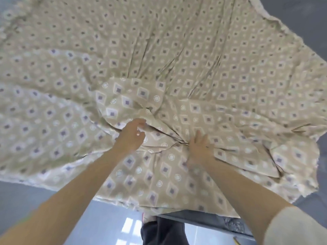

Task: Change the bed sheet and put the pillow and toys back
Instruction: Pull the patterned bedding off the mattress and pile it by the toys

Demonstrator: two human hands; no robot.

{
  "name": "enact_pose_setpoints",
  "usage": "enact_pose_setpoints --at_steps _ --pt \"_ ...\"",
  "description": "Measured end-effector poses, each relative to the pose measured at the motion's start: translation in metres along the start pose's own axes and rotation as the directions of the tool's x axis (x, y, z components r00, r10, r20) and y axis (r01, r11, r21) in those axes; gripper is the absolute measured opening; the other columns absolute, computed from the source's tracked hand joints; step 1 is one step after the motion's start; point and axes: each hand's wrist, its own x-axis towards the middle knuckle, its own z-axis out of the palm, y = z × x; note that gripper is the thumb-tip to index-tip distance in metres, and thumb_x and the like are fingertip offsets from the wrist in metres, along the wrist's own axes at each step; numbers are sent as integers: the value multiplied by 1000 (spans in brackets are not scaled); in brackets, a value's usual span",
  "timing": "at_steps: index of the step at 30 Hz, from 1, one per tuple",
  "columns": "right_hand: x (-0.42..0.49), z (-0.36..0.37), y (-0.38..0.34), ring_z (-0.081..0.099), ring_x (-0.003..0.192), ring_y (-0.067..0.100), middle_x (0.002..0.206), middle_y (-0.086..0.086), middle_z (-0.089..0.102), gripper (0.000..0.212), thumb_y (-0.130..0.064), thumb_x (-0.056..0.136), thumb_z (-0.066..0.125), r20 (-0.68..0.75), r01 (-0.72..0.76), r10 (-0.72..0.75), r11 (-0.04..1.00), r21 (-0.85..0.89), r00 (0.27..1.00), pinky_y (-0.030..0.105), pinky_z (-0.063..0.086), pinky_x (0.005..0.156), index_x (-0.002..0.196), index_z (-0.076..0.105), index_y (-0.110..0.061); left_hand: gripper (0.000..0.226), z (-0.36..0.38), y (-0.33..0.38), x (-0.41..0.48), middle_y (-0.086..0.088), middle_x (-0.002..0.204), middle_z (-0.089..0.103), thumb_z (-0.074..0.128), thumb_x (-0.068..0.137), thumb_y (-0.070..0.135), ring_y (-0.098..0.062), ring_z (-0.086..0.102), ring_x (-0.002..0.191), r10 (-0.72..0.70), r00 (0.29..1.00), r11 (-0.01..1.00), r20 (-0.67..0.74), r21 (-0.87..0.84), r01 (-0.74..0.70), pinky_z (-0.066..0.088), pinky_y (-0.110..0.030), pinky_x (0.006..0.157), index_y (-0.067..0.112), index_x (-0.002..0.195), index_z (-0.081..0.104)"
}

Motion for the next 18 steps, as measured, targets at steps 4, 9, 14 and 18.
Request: enact_pose_setpoints --at_steps 4,9,14,18 --pt "12 19 9 15 142 42 159 14 1 64 -17 95 52 -34 49 -50 999 -10 998 57 32 108 151 20 -11 43 8 -2 5 4 129 47 46 93 8 -16 53 110 2 999 1000 37 15 -2 45 -30 92 23 134 46" --pt "3 9 17 56 111 30 121 13 56 31 -4 93 41 -138 132 -119 987 90 983 35 46 88 122 52 -6 41 7 15 -2 3 131 50 43 96 11 -12 49 103 1 997 999 73 42 -4 42 -21 78 23 135 45" --pt "-37 -17 33 57 91 27 103 13 59 16 -8 93 43 -137 172 -129 913 371 982 28 41 66 109 48 -12 42 -13 50 -24 3 132 48 47 95 11 -13 50 103 70 991 991 115 105 -82 37 -21 85 23 135 45" --pt "-93 -63 38 39 59 15 69 2 42 15 -13 97 41 -165 119 16 630 768 986 28 29 53 82 45 -15 48 -33 79 -47 4 139 42 55 93 15 -16 45 122 157 965 975 211 125 -186 38 -22 97 20 139 40"
